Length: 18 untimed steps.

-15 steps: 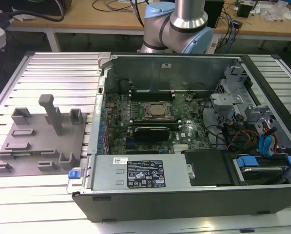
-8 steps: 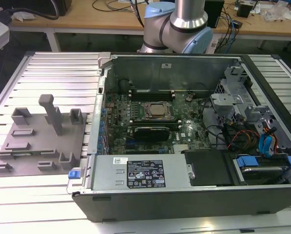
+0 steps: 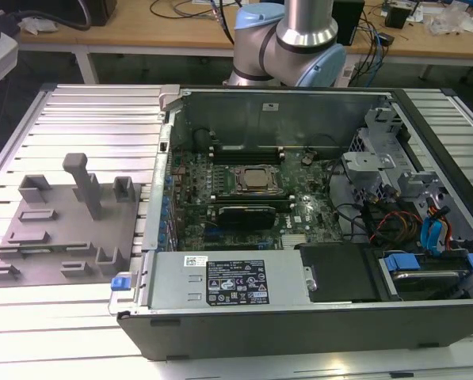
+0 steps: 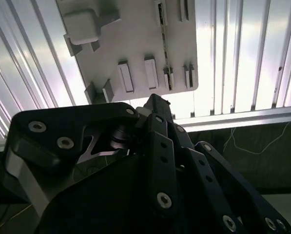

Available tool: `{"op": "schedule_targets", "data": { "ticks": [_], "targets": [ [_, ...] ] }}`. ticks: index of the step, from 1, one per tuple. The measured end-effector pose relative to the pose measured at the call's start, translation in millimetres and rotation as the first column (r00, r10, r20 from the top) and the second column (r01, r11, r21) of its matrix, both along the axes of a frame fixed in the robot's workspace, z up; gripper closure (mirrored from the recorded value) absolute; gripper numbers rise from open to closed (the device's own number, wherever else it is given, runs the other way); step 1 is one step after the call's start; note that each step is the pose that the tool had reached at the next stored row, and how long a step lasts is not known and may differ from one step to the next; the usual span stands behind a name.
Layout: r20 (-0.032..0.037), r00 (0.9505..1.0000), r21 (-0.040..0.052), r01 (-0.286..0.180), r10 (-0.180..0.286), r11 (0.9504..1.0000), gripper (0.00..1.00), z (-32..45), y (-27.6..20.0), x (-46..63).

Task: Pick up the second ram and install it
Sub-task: 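Pick up the second ram and move it above second insertion slot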

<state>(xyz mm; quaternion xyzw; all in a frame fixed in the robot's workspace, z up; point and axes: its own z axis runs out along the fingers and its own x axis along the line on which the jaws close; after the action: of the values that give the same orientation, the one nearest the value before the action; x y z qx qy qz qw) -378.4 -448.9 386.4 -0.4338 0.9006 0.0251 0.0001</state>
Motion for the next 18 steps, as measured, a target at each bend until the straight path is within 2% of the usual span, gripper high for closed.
{"op": "schedule_targets", "data": {
  "ticks": [4, 9, 15, 18],
  "targets": [
    [0.0001, 0.9983, 0.0, -0.059, 0.059, 0.9983, 0.92, 0.0, 0.0, 0.0],
    [0.0, 0.9948, -0.0001, -0.102, 0.102, 0.9948, 0.92, 0.0, 0.0, 0.0],
    [-0.0001, 0.9835, -0.0001, -0.181, 0.181, 0.9835, 0.92, 0.0, 0.0, 0.0],
    [0.0, 0.9738, 0.0, -0.227, 0.227, 0.9738, 0.92, 0.0, 0.0, 0.0]
  ]
}}
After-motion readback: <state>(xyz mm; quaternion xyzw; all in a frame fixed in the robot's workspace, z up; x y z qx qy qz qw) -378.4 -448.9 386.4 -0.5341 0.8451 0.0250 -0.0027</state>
